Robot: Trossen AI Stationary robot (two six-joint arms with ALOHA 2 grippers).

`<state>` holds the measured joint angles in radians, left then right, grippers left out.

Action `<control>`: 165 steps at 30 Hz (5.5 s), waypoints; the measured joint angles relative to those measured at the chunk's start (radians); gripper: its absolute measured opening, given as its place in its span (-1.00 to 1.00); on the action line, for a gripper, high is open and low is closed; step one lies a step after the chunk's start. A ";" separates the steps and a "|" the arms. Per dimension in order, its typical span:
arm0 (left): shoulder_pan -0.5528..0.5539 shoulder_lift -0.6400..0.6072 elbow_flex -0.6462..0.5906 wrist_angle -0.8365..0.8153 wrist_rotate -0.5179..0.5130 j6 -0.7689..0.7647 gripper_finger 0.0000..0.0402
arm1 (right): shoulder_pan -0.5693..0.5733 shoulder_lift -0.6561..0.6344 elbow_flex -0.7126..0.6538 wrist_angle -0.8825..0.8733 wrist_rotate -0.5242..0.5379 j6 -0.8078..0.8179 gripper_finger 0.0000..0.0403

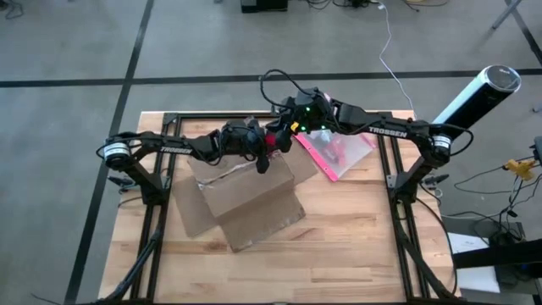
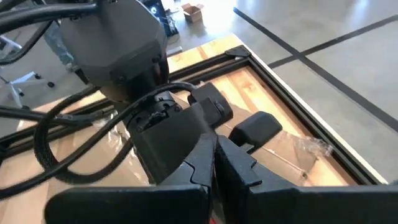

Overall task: Unpack boxes
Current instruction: Break down the cardboard box

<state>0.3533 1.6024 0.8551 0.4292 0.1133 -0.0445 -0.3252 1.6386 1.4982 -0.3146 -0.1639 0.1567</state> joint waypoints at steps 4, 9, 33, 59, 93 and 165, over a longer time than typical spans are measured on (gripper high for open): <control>-0.001 0.000 -0.001 0.002 0.001 -0.010 -0.89 | 0.002 -0.039 0.000 -0.150 -0.001 -0.077 -1.00; 0.001 -0.001 -0.001 0.014 -0.004 -0.012 -0.89 | 0.004 -0.083 -0.004 -0.247 -0.008 -0.107 -1.00; 0.002 -0.001 -0.001 0.042 0.009 -0.042 -0.89 | 0.129 0.009 -0.301 0.063 0.002 0.060 -1.00; 0.001 -0.117 -0.001 -0.231 0.000 -0.051 -0.89 | 0.092 0.076 -0.335 0.119 0.064 0.185 -1.00; -0.074 -0.278 -0.001 -0.532 0.034 -0.098 -0.89 | 0.058 0.077 -0.339 0.111 0.050 0.225 -1.00; -0.264 -0.444 -0.042 -0.398 -0.354 -0.247 -0.89 | 0.094 0.050 -0.276 0.276 -0.159 -0.047 -1.00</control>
<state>0.0893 1.1580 0.8127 0.0310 -0.2404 -0.2918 -0.2310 1.6888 1.2221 -0.0384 -0.3226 0.1097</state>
